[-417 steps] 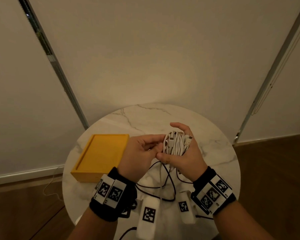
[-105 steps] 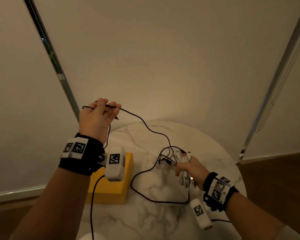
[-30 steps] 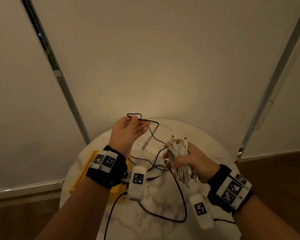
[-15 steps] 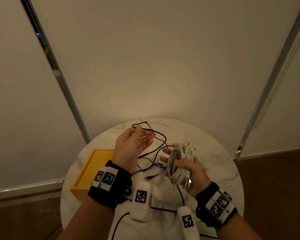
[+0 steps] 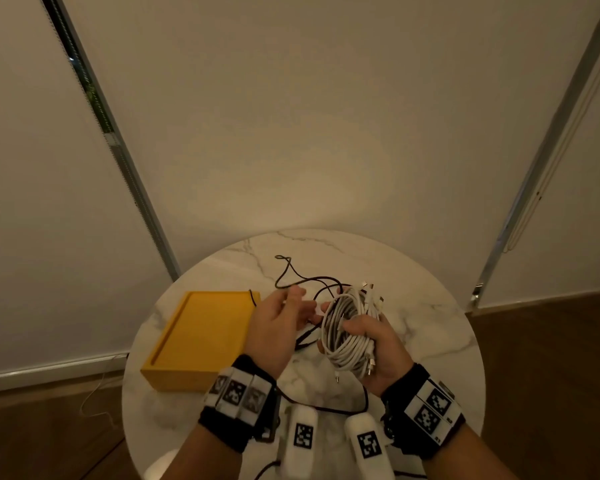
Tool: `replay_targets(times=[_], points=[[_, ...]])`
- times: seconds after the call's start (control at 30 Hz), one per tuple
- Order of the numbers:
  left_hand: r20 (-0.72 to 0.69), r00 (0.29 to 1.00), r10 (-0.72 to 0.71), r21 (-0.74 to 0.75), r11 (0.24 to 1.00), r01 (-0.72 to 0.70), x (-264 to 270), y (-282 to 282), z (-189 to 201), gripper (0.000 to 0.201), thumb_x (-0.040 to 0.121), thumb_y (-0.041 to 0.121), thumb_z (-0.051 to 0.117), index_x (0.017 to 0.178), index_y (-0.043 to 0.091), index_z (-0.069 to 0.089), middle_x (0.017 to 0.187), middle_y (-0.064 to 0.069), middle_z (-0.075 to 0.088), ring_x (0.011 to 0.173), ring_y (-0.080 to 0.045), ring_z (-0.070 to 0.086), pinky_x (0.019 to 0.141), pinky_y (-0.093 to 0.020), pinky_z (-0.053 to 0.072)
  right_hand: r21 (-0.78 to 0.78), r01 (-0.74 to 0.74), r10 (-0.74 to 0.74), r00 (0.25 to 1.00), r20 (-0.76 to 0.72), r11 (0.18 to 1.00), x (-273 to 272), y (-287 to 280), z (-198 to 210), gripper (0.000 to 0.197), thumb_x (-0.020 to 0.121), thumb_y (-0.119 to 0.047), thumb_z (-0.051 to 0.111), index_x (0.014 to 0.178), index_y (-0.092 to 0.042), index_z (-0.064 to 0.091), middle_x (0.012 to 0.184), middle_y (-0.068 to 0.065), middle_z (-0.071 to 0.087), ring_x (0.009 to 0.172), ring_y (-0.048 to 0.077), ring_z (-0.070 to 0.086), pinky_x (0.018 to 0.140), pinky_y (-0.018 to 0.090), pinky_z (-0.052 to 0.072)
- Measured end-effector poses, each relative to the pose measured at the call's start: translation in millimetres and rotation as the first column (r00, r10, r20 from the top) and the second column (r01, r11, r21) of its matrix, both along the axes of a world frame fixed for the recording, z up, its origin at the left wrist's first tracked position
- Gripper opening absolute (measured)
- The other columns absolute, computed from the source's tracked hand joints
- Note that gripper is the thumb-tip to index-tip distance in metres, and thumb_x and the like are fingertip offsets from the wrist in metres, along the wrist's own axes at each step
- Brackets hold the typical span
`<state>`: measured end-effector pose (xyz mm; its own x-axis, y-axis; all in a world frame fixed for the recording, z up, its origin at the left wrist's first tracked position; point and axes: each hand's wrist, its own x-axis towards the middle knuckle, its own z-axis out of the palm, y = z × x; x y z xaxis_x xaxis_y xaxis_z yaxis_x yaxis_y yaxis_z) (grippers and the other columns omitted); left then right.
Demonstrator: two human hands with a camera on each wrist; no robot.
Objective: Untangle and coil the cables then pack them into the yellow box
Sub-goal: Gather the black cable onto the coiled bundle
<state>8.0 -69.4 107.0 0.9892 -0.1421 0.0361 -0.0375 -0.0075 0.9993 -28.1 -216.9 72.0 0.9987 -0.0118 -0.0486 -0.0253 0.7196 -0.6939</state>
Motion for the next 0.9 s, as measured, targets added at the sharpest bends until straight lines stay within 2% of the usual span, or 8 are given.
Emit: replay_targets(times=[0.13, 0.23, 0.33, 0.47, 0.6, 0.7, 0.8, 0.9], points=[[0.147, 0.972, -0.184, 0.353, 0.928, 0.123, -17, 8, -14, 0.017, 0.097, 0.022, 0.062, 0.109, 0.014, 0.071, 0.087, 0.004, 0.075, 0.077, -0.007, 0.071, 0.074, -0.031, 0.061, -0.029, 0.08, -0.081, 0.996, -0.034, 0.996, 3, -2, -3, 0.059, 0.048, -0.01, 0.075, 0.107, -0.006, 0.072, 0.105, 0.022, 0.07, 0.088, 0.038, 0.068, 0.077, 0.049, 0.056], [0.142, 0.96, -0.243, 0.489, 0.86, 0.145, -21, 13, -14, 0.02, 0.096, 0.014, 0.063, 0.115, 0.019, 0.067, 0.084, 0.009, 0.071, 0.066, -0.004, 0.068, 0.067, -0.021, 0.058, -0.027, 0.048, -0.049, 0.998, -0.032, 0.998, 1, -2, -6, 0.066, 0.049, -0.008, 0.074, 0.114, -0.007, 0.064, 0.114, 0.024, 0.07, 0.096, 0.039, 0.069, 0.078, 0.048, 0.056], [0.116, 0.98, -0.16, 0.457, 0.885, 0.09, -17, 17, -13, 0.021, 0.099, 0.006, 0.056, 0.114, 0.016, 0.067, 0.085, 0.008, 0.069, 0.065, -0.003, 0.067, 0.064, -0.018, 0.056, -0.025, 0.044, -0.045, 0.998, -0.052, 0.999, 1, 0, -11, 0.061, 0.058, 0.001, 0.066, 0.118, -0.007, 0.062, 0.116, 0.027, 0.069, 0.103, 0.046, 0.065, 0.078, 0.05, 0.056], [0.053, 0.994, -0.099, 0.288, 0.954, 0.079, -17, 18, -10, 0.018, 0.1, 0.003, 0.053, 0.114, 0.007, 0.062, 0.089, -0.005, 0.067, 0.065, -0.009, 0.07, 0.061, -0.019, 0.054, -0.032, 0.097, -0.098, 0.993, -0.061, 0.995, 1, -3, -11, 0.039, 0.061, 0.002, 0.059, 0.094, -0.014, 0.073, 0.105, 0.024, 0.069, 0.09, 0.041, 0.067, 0.074, 0.047, 0.054], [0.112, 0.975, -0.191, 0.237, 0.958, 0.16, -29, 6, -5, 0.018, 0.096, 0.006, 0.061, 0.108, 0.017, 0.068, 0.088, -0.002, 0.075, 0.082, -0.015, 0.071, 0.07, -0.025, 0.057, -0.023, 0.07, -0.071, 0.995, -0.075, 0.997, -2, 3, -11, 0.053, 0.059, 0.002, 0.062, 0.112, -0.006, 0.062, 0.101, 0.027, 0.065, 0.081, 0.04, 0.065, 0.068, 0.047, 0.056], [0.145, 0.961, -0.234, 0.234, 0.952, 0.197, -36, -3, -3, 0.021, 0.096, 0.007, 0.061, 0.105, 0.024, 0.07, 0.09, 0.003, 0.076, 0.085, -0.009, 0.071, 0.072, -0.021, 0.055, -0.018, 0.06, -0.061, 0.996, -0.066, 0.998, -4, 7, -11, 0.063, 0.055, -0.002, 0.074, 0.117, -0.005, 0.061, 0.102, 0.031, 0.063, 0.09, 0.047, 0.064, 0.071, 0.05, 0.058], [0.188, 0.955, -0.23, 0.212, 0.959, 0.19, -38, -4, -2, 0.03, 0.095, 0.005, 0.062, 0.101, 0.033, 0.07, 0.093, 0.007, 0.076, 0.089, -0.006, 0.071, 0.075, -0.019, 0.056, 0.019, 0.053, -0.052, 0.997, -0.054, 0.998, -6, 6, -10, 0.06, 0.061, -0.004, 0.077, 0.119, -0.005, 0.063, 0.098, 0.029, 0.066, 0.084, 0.042, 0.069, 0.065, 0.046, 0.06], [0.218, 0.951, -0.22, 0.212, 0.962, 0.174, -38, -2, -2, 0.036, 0.094, 0.002, 0.063, 0.098, 0.038, 0.07, 0.093, 0.006, 0.075, 0.086, -0.009, 0.071, 0.073, -0.021, 0.056, 0.005, 0.061, -0.06, 0.995, -0.085, 0.998, -6, 7, -10, 0.077, 0.062, -0.012, 0.084, 0.131, 0.003, 0.054, 0.108, 0.035, 0.062, 0.087, 0.042, 0.069, 0.072, 0.048, 0.06]])
